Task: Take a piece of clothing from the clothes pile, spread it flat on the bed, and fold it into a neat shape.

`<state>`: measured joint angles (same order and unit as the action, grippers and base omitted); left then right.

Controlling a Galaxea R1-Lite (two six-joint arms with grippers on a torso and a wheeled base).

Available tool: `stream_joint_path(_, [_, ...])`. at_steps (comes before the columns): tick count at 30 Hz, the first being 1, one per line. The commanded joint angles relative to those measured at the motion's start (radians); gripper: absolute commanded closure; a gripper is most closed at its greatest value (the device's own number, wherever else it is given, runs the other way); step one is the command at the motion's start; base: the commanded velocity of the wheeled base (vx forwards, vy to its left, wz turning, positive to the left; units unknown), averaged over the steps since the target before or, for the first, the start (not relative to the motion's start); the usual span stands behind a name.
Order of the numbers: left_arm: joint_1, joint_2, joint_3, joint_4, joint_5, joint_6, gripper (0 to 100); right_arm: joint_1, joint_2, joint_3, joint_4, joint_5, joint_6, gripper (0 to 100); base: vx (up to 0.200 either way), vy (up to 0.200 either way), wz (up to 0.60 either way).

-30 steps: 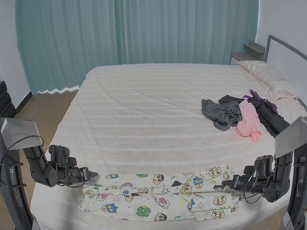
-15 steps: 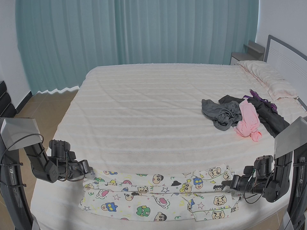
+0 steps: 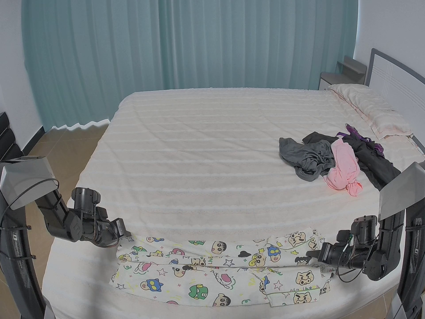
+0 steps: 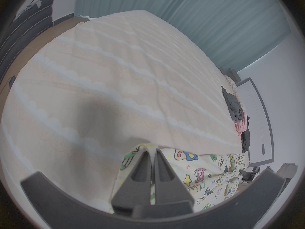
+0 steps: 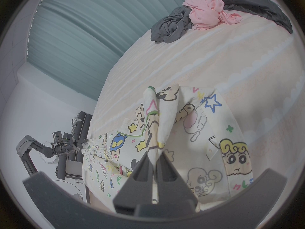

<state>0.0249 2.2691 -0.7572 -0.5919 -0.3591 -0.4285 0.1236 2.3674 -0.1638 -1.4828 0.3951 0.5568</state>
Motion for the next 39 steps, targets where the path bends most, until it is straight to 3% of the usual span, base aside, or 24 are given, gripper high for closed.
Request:
stream_joint_path(1, [0.004,0.01,-0.076,0.027,-0.003,-0.029,0,0.002,0.006,0.001,-0.001,0.001,0.0,100,0.0,0.0,0.0])
stream_joint_path(12, [0.035,-0.007,-0.034,0.029,0.006,-0.019,0,0.002,0.006,0.004,-0.002,-0.001,0.0,100,0.0,0.0,0.0])
stream_joint_path(18, [0.067,-0.034,0.079,0.024,-0.003,0.163,0,0.005,0.006,0.006,-0.004,-0.005,0.0,100,0.0,0.0,0.0])
stream_joint_path(19, [0.067,-0.042,0.096,0.024,-0.003,0.183,0,0.007,0.006,0.003,-0.002,-0.004,0.002,0,0.0,0.0,0.0])
stream_joint_path(31, [0.027,-0.06,0.154,0.02,0.006,0.205,0,-0.006,-0.005,0.067,-0.076,-0.013,-0.005,0,0.0,0.0,0.0])
stream_joint_path(34, [-0.025,-0.057,0.174,0.018,0.014,0.205,0,-0.009,-0.007,0.072,-0.08,-0.013,-0.005,0,0.0,0.0,0.0])
stream_joint_path(39, [-0.086,-0.034,0.187,-0.02,0.134,0.205,0,-0.009,-0.011,0.072,-0.08,-0.013,-0.005,0,0.0,0.0,0.0])
